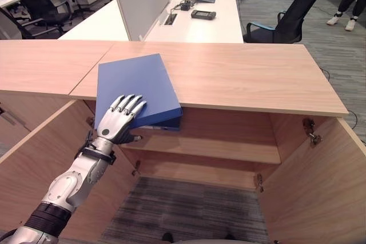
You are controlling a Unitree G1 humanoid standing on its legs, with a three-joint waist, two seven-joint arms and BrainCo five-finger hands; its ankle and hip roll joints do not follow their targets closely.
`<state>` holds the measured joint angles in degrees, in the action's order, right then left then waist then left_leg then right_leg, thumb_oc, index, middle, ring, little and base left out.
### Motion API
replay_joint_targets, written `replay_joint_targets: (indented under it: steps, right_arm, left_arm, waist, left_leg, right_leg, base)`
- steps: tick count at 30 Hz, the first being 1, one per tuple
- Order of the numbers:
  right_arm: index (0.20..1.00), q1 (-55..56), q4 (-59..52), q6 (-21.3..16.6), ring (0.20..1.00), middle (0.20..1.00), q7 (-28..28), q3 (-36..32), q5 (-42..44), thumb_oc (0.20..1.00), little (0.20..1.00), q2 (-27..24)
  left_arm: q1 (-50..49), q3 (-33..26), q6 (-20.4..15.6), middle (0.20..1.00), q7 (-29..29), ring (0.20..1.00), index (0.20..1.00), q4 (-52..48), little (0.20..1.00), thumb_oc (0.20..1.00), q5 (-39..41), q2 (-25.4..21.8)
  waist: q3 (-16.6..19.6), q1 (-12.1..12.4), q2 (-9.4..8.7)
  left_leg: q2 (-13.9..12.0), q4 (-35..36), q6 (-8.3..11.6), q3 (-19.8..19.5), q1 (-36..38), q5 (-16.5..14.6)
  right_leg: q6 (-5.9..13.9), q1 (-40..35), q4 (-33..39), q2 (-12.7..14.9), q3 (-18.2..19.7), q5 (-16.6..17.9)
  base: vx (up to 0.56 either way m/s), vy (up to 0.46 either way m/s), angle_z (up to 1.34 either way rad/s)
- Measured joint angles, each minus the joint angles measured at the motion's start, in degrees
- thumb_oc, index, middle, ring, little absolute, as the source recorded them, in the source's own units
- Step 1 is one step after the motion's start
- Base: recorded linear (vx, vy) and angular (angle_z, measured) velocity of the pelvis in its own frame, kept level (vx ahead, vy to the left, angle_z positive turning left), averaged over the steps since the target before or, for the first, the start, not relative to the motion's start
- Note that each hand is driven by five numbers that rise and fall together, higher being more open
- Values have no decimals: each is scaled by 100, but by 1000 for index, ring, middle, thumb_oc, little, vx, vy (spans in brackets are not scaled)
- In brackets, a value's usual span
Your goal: Put the empty folder in the office cabinet
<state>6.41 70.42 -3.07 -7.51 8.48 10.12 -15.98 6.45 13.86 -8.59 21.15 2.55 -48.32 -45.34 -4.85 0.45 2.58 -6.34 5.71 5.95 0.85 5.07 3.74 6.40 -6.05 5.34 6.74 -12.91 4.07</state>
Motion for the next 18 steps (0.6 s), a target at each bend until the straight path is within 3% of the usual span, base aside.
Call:
replay_joint_targets:
  steps: [18]
  right_arm:
    - [1000,-16,-4,2,1000,1000,0,0,0,1000,1000,-34]
  left_arm:
    - [296,184,205,1000,4,1000,1000,324,1000,1000,-217,-1]
  waist:
    - [12,-22,-31]
  left_leg:
    - [1,0,-5,33,19,-5]
  right_leg:
    - [0,1,0,1,37,7]
  base:
    - [-1,1,0]
